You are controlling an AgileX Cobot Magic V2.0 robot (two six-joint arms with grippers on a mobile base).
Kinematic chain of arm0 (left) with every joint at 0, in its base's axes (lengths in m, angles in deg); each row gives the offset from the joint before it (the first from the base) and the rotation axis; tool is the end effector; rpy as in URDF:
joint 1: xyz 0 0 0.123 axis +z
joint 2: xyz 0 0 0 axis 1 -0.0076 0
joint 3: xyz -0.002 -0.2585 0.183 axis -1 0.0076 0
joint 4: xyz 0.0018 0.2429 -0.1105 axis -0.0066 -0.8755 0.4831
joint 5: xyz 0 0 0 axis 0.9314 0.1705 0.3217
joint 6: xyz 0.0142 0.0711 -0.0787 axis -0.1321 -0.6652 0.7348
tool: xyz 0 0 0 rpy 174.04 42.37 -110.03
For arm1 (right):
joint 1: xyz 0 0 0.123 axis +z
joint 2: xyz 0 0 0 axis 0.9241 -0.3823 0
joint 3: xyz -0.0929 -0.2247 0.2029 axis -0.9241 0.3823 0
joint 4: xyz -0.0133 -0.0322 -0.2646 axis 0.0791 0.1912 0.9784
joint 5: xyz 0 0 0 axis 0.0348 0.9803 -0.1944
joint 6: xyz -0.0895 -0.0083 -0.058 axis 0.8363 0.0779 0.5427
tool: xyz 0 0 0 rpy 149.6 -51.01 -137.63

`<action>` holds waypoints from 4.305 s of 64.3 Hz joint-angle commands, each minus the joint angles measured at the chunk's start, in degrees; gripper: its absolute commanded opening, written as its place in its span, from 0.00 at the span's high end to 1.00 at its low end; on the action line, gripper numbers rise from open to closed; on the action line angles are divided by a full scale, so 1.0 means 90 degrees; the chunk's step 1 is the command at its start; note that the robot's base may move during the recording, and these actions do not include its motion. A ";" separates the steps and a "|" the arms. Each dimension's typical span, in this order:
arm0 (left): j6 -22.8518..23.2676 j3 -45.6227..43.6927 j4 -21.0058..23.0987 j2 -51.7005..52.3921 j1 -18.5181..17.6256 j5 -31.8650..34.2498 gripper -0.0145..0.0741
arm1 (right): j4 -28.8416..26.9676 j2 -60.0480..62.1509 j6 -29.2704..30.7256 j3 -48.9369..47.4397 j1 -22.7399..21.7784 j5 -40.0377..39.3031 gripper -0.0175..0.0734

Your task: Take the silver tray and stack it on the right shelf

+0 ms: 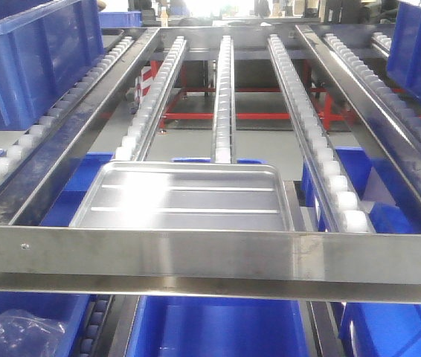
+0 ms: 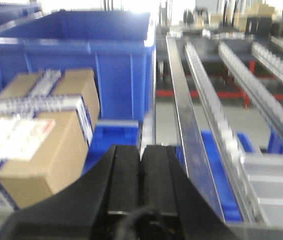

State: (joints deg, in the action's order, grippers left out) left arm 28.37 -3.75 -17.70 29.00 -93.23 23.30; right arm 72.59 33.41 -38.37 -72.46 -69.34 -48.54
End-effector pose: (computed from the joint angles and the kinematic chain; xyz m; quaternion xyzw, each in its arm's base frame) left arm 0.0554 -0.0031 0.2090 0.0348 0.6622 -0.0058 0.7485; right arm 0.0563 -0.0022 0.1976 0.0128 0.7057 -0.0117 0.7083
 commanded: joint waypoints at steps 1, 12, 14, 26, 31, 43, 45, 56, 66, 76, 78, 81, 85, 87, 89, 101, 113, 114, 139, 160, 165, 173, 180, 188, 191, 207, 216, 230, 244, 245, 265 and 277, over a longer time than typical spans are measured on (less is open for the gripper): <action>-0.0011 0.0088 0.0041 0.0105 -0.0024 0.0836 0.94 | -0.0012 0.0137 0.0071 -0.0117 -0.0035 -0.0799 0.75; -0.0011 0.0076 0.0100 0.0105 0.0000 0.1452 0.94 | -0.0018 0.0137 0.0071 -0.0138 -0.0035 -0.1485 0.75; -0.0011 0.0013 0.0192 0.0105 0.0000 0.1598 0.94 | -0.0026 0.0137 0.0071 -0.0191 -0.0035 -0.1701 0.75; -0.0011 -0.1447 0.0154 -0.0195 0.0000 0.0608 0.94 | -0.0043 -0.0039 0.0071 -0.1613 -0.0035 -0.1317 0.75; -0.0011 -0.2412 0.0165 -0.0551 -0.0011 -0.0170 0.94 | -0.0043 -0.0374 0.0071 -0.2407 -0.0028 -0.0867 0.75; -0.0011 -0.4378 0.0638 -0.2033 -0.0036 -0.2034 0.94 | -0.0167 -0.1538 0.0071 -0.3795 -0.0028 0.0447 0.68; -0.0011 -0.4608 0.0638 -0.2303 -0.0070 -0.2150 0.94 | -0.0291 -0.1698 0.0071 -0.3930 -0.0028 0.0608 0.65; -0.0142 -0.5446 0.0711 -0.3575 -0.0507 -0.2665 0.94 | -0.0628 -0.2186 0.0071 -0.4169 0.0186 0.1046 0.42; -0.0142 -0.5859 0.1112 -0.4461 -0.1205 -0.3100 0.74 | -0.0841 -0.2568 0.0071 -0.4169 0.0808 0.1331 0.34; -0.0142 -0.5892 0.1262 -0.5168 -0.1862 -0.3261 0.52 | -0.1452 -0.3220 0.0071 -0.4169 0.1834 0.1414 0.34; -0.0142 -0.5892 0.1388 -0.5293 -0.1934 -0.3290 0.52 | -0.1508 -0.3397 0.0071 -0.4169 0.2054 0.1409 0.34; -0.0142 -0.5892 0.1607 -0.5478 -0.2005 -0.3320 0.51 | -0.1583 -0.3705 0.0071 -0.4169 0.2394 0.1409 0.34; -0.0142 -0.5892 0.1867 -0.5729 -0.2068 -0.3345 0.51 | -0.1666 -0.4123 0.0071 -0.4169 0.2794 0.1311 0.34; -0.0142 -0.5892 0.1956 -0.5850 -0.2068 -0.3315 0.51 | -0.1666 -0.4343 0.0071 -0.4169 0.2934 0.1192 0.34; -0.0155 -0.5892 0.1940 -0.5965 -0.2068 -0.3275 0.51 | -0.1666 -0.4573 0.0071 -0.4169 0.3032 0.0996 0.34; -0.0143 -0.5941 0.2092 -0.6686 -0.2068 -0.3446 0.51 | -0.1806 -0.5909 0.0071 -0.4789 0.3272 0.1315 0.35; -0.0107 -0.6614 0.2015 -0.7493 -0.2068 -0.4299 0.51 | -0.1806 -0.7326 -0.0002 -0.6136 0.3235 0.2735 0.35; -0.0085 -0.6671 0.2015 -0.7558 -0.2068 -0.4367 0.51 | -0.1799 -0.7476 -0.0035 -0.6264 0.3235 0.2795 0.35; 0.1987 -0.8470 -0.0045 -0.9768 -0.2464 -0.5766 0.51 | 0.0200 -0.9752 -0.2230 -0.7880 0.3243 0.4163 0.35; 0.2885 -0.8962 -0.0975 -1.0874 -0.3069 -0.5535 0.51 | 0.0194 -1.0489 -0.2313 -0.7873 0.3236 0.3817 0.35; 0.2885 -0.8962 -0.0992 -1.1042 -0.3069 -0.5393 0.51 | 0.0194 -1.0640 -0.2321 -0.7873 0.3236 0.3659 0.35; 0.2885 -0.8962 -0.1129 -1.1219 -0.3069 -0.5163 0.51 | 0.0194 -1.0820 -0.2327 -0.7873 0.3219 0.3376 0.35; 0.2885 -0.8962 -0.1275 -1.1331 -0.3069 -0.5021 0.51 | 0.0194 -1.0973 -0.2391 -0.7873 0.3139 0.3288 0.35; 0.2885 -0.8962 -0.1399 -1.1480 -0.3069 -0.5005 0.51 | 0.0194 -1.1133 -0.2393 -0.7873 0.3043 0.3221 0.35; 0.2904 -0.8962 -0.1412 -1.1529 -0.3069 -0.5005 0.51 | 0.0194 -1.1159 -0.2393 -0.7873 0.3006 0.3170 0.35; 0.3279 -0.8962 -0.1549 -1.1710 -0.2999 -0.4988 0.51 | 0.0194 -1.1244 -0.2393 -0.7873 0.3000 0.2907 0.35; 0.3291 -0.8962 -0.1509 -1.1779 -0.2921 -0.4988 0.51 | 0.0175 -1.1326 -0.2393 -0.7873 0.3000 0.2780 0.35; 0.3424 -0.8962 -0.1507 -1.1940 -0.2880 -0.4962 0.51 | 0.0110 -1.1611 -0.2393 -0.7873 0.3000 0.2725 0.35; 0.3424 -0.8962 -0.1507 -1.2005 -0.2880 -0.4909 0.53 | 0.0110 -1.1697 -0.2393 -0.7873 0.3000 0.2651 0.41; 0.3424 -0.8962 -0.1518 -1.2005 -0.2880 -0.4892 0.55 | 0.0110 -1.1697 -0.2393 -0.7873 0.3000 0.2650 0.43; 0.3424 -0.8962 -0.1574 -1.2005 -0.2880 -0.4903 0.96 | 0.0110 -1.1697 -0.2393 -0.7873 0.3000 0.2780 0.74; 0.3424 -0.8962 -0.1574 -1.2005 -0.2880 -0.4913 0.94 | 0.0110 -1.1697 -0.2393 -0.7873 0.3000 0.2820 0.75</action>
State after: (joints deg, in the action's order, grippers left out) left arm 59.50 -82.80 -30.54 -81.76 -119.29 -21.61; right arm 72.32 -74.61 -60.65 -141.73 -42.04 -22.31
